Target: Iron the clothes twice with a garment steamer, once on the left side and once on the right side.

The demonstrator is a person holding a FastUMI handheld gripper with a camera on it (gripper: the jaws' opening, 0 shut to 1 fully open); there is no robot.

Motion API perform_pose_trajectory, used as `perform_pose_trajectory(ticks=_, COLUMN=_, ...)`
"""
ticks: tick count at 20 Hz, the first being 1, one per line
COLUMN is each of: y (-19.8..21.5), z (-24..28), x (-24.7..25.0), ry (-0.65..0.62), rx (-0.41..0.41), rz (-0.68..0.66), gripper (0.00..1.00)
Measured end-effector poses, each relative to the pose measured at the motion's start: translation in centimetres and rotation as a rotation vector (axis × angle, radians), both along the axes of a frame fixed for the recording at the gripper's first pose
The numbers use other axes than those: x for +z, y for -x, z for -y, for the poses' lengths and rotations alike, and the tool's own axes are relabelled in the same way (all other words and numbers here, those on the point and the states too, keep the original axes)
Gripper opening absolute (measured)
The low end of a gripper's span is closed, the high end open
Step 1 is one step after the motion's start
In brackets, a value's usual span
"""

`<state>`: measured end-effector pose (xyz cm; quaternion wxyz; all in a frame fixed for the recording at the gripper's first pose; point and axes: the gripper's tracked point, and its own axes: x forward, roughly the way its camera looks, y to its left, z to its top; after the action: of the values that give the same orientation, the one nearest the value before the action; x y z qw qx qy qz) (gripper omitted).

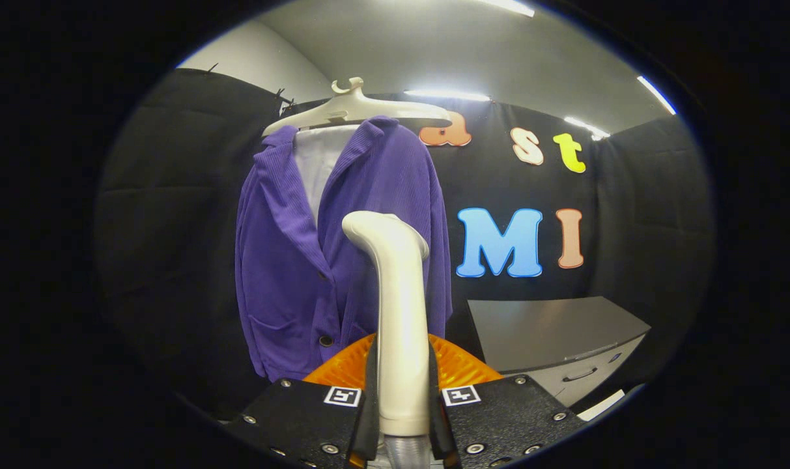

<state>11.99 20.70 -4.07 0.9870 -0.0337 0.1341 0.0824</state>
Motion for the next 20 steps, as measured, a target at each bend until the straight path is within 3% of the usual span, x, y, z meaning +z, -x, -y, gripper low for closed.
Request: perform_pose_trajectory(ticks=20, y=4.7, z=0.7, x=-13.7, ry=0.134, rx=0.051, rz=-0.204, gripper=0.32)
